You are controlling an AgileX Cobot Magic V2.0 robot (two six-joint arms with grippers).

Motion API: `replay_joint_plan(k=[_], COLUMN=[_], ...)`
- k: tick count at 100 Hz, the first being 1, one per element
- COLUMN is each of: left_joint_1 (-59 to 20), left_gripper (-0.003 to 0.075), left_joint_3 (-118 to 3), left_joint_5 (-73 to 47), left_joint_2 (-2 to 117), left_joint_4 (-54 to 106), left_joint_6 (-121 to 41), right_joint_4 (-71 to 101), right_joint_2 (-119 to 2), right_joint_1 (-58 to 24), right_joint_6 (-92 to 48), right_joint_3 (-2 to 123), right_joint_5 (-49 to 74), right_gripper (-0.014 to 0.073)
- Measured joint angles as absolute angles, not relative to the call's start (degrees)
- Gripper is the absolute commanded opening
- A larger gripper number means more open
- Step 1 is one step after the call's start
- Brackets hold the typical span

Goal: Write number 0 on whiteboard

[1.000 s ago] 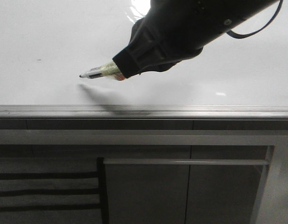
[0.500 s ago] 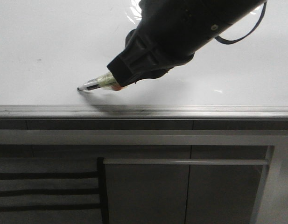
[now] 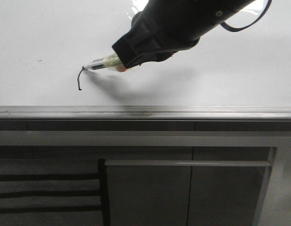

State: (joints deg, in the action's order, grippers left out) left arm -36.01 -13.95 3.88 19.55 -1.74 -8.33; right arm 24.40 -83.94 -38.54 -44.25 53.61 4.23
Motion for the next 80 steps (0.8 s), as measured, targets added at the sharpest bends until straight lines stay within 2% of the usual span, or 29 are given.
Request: replay_joint_plan(k=[39,80], left_joint_1=[-36.0,-36.0], left_gripper=[-0.0020,-0.0020], left_joint_3=[-14.0,-14.0], left_joint_5=[3.9,3.9], left_joint_2=[19.5,19.5], left_joint_4=[-1.7,-1.7], left_joint_6=[-8.3,-8.3], right_joint_4=[24.4,24.4], right_joint_2=[-82.7,-82.7], right_joint_1=[-36.5,-36.5], right_joint_6=[-44.3,-44.3], right_joint_3=[53.4,52.9], right_joint_5=[12.0,12.5], right_gripper=[-0.0076,-0.0076])
